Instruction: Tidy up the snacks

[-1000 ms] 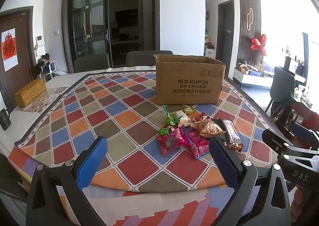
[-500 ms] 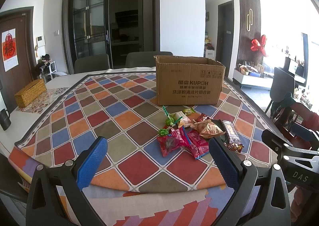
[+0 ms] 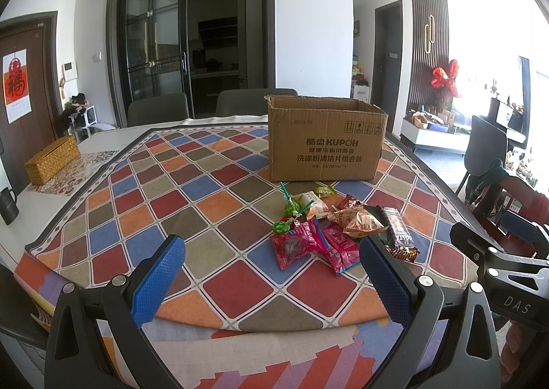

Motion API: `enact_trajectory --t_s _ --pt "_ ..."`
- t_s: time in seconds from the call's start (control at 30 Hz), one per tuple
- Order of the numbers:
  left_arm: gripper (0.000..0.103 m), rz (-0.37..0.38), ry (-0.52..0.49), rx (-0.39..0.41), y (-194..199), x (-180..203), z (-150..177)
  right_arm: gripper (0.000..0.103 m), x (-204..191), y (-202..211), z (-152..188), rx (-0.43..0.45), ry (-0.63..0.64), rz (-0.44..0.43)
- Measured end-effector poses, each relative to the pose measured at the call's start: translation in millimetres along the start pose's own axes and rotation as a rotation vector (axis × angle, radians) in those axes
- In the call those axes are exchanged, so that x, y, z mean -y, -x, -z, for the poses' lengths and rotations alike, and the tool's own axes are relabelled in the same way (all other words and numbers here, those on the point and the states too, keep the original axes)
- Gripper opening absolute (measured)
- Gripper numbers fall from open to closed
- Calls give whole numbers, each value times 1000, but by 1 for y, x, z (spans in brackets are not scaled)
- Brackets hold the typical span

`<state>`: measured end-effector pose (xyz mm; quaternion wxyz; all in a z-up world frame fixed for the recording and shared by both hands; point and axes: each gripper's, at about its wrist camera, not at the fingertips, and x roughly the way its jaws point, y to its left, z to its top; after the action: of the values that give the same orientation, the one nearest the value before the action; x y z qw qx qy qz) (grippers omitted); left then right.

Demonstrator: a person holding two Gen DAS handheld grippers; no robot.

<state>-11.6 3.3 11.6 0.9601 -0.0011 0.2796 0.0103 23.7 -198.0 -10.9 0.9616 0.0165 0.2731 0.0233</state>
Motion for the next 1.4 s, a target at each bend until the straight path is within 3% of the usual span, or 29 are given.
enact_trajectory --t_s 0.77,0.93,1.13,1.4 --pt "103 15 -14 -3 1 1 -2 102 -2 -5 4 -21 -1 -10" --pt "95 31 -54 -16 -10 8 -5 102 1 -17 7 -52 -11 -22" --pt "87 78 -131 -27 -33 21 -9 102 7 -38 8 -102 -33 -37" --pt "79 202 -253 -61 -72 44 -13 89 15 -75 14 -182 -47 -47"
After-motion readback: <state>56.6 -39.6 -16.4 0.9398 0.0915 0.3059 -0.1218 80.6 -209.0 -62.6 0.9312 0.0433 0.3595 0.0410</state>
